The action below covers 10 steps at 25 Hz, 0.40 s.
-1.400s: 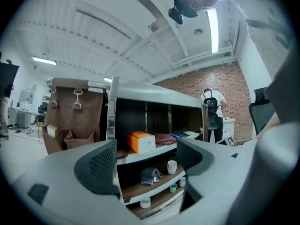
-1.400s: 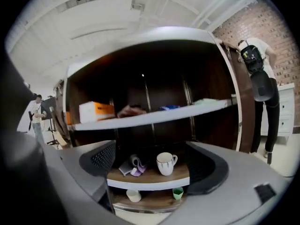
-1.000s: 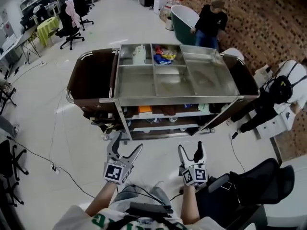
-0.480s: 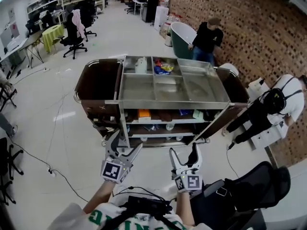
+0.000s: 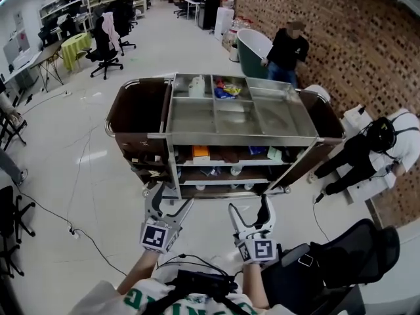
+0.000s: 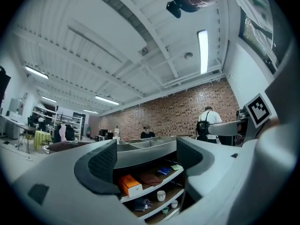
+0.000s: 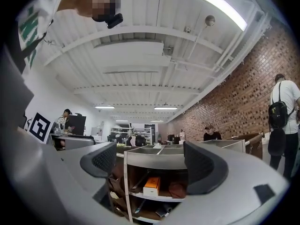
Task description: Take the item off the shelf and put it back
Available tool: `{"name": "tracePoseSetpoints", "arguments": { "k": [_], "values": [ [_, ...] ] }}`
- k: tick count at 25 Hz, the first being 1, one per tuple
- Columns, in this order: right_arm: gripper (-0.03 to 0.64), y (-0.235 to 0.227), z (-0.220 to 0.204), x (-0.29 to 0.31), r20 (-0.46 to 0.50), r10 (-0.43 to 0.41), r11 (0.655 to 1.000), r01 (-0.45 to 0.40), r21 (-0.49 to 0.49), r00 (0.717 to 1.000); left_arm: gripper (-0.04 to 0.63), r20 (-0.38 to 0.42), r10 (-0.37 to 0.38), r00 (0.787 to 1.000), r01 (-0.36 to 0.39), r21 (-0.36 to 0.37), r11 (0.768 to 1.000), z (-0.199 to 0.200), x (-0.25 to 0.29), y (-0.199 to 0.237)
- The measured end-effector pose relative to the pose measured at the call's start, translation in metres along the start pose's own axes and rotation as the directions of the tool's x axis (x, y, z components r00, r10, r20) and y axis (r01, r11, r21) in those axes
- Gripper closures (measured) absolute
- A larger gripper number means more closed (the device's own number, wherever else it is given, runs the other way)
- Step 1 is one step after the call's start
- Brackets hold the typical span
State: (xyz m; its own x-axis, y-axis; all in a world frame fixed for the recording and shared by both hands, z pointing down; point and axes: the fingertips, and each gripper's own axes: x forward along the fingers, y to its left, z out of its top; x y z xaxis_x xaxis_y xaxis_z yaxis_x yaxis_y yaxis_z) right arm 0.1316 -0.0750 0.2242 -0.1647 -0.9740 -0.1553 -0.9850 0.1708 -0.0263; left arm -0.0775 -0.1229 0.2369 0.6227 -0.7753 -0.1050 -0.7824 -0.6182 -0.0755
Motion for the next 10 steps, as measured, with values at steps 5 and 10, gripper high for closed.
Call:
{"name": "tracePoseSetpoints", "arguments": {
  "k": [5, 10],
  "values": [
    [0.141, 0.0041, 0.0015, 0.0, -0.002, 0.024, 1.0, -0.024, -0.001, 1.0, 0.222, -0.002, 0.023, 1.0, -0.023, 0.021, 1.0, -0.0068, -0.0071, 0.0041],
    [0.141, 0.01, 0.003, -0.0006, -0.005, 0.047, 0.999, -0.047, 0.002, 0.999, 0.222, -0.025, 0.031, 0.999, -0.031, 0.01, 0.999, -0.0095, -0.0102, 0.0033]
  ]
}}
